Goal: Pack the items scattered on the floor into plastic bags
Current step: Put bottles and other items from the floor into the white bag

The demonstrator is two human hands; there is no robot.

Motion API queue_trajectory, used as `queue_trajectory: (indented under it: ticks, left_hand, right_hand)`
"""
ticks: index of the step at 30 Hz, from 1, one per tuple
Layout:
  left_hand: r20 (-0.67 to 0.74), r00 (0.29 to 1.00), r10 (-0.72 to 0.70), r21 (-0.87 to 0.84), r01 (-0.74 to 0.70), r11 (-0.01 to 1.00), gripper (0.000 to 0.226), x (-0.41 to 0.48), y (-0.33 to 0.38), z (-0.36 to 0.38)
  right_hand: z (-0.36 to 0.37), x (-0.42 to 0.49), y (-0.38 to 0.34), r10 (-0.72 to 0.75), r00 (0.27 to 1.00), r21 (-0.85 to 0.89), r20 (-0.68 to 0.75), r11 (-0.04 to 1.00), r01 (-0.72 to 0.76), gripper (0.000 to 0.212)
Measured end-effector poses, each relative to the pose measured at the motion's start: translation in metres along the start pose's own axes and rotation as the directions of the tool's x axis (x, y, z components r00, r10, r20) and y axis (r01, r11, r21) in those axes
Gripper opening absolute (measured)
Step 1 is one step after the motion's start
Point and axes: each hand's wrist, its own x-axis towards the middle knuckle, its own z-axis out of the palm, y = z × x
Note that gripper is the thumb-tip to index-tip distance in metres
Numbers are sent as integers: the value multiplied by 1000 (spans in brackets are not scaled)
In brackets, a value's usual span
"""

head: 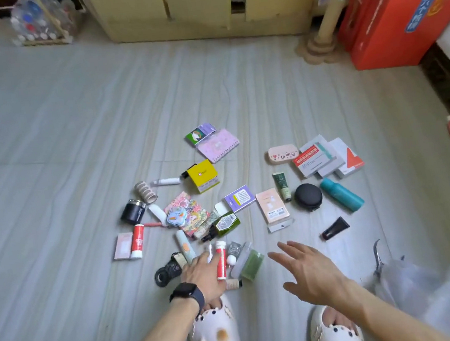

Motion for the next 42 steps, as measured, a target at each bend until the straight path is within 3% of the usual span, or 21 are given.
queue_trajectory:
  ticks: [2,5,9,12,17,19,23,25,27,29,34,36,37,39,42]
  left_hand:
    - [-22,999,-32,-13,31,999,61,11,-4,21]
    - [-113,989,-92,-10,91,996,62,31,-7,38]
    - [-128,975,-181,-14,181,983,69,55,-7,51]
    - [-124,966,-226,-38,223,974,64,67,-6,54]
    - [-125,963,-237,-97,226,969,50,75,-5,49]
    - [-120,962,-244,-135,227,964,50,77,-7,49]
    - [-114,964,-242,-312,196,929,42,75,-11,46]
    - [-140,962,-235,-381,167,909,37,70,-10,42]
    - [-183,958,-220,-435,121,892,35,63,-5,32]
    - [-221,958,-184,-459,65,886,34,54,3,19]
    - [-295,955,-42,-481,-110,870,31,34,49,-33]
    - [-330,936,124,-431,-266,862,33,10,100,-66]
    - [-337,929,151,-420,-292,859,36,10,104,-78]
    - [-331,914,236,-385,-359,850,38,5,122,-105]
    - [-315,839,444,-284,-530,799,33,-22,186,-146]
  right_hand:
    - [24,26,-6,-33,995,-59,99,997,39,74]
    - [56,65,-13,-138,989,-108,61,984,144,77]
    - [76,109,-15,-313,950,-276,-24,915,294,53]
    - [76,125,-11,-382,920,-307,-91,890,339,36]
    - [87,117,7,-317,942,-316,-110,910,269,37]
    - [91,104,11,-254,955,-304,-151,932,199,48]
    - [103,78,16,-20,978,-248,-206,968,-33,79]
    - [107,67,14,125,973,-72,-195,987,-142,78]
    - [100,52,14,256,928,178,-269,961,-213,62]
    - [84,30,7,351,892,392,-285,892,-225,60]
    - [11,-61,-4,582,737,710,-344,675,-201,59]
    - [-6,-132,-2,686,607,801,-402,585,-130,57]
    - [-13,-141,-3,707,581,847,-402,529,-58,56]
    - [-21,-164,-4,787,513,923,-344,384,30,53]
    - [-28,-230,0,927,318,971,-197,139,196,35]
